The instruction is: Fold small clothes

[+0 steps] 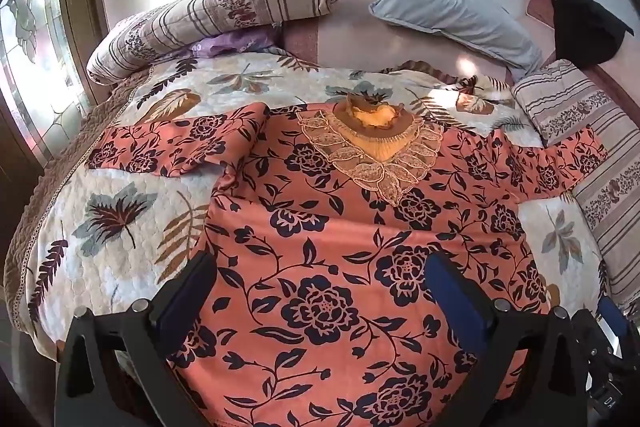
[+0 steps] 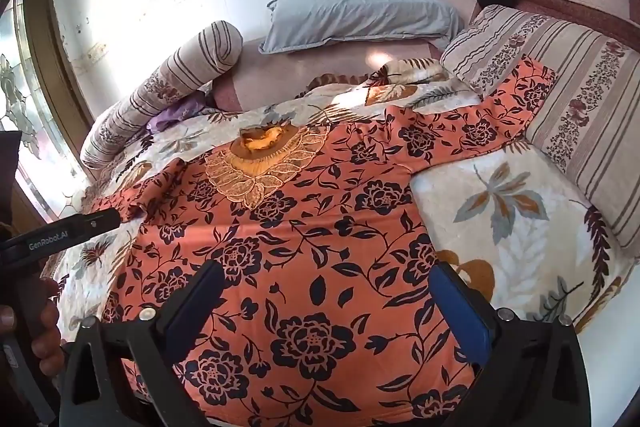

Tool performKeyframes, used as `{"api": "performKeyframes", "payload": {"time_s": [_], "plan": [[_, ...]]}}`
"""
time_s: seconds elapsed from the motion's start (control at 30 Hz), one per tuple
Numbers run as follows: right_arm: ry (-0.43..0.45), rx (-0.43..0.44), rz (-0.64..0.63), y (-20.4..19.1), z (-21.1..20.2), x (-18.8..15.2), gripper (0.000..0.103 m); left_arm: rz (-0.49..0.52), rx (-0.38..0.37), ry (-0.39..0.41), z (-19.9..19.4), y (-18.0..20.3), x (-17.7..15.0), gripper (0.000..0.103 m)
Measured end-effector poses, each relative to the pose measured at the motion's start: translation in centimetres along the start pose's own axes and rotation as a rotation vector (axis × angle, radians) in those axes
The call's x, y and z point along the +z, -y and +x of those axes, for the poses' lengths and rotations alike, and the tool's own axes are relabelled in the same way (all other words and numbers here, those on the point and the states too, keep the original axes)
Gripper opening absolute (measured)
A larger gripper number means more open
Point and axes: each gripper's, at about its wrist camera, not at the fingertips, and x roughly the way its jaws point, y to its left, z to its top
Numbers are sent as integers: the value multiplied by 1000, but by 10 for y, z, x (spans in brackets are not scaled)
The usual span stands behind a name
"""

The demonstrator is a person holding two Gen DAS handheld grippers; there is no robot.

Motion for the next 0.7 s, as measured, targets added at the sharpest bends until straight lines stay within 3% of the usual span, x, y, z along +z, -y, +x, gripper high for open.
{"api": "performKeyframes", "payload": {"time_s": [0.37, 0.7], "plan": [[25, 20, 9, -1, -7, 2, 103, 5, 9, 1, -6, 8, 0, 103], [-27, 29, -21, -14, 0, 3, 103, 5, 9, 20, -7, 7, 2, 103]]}}
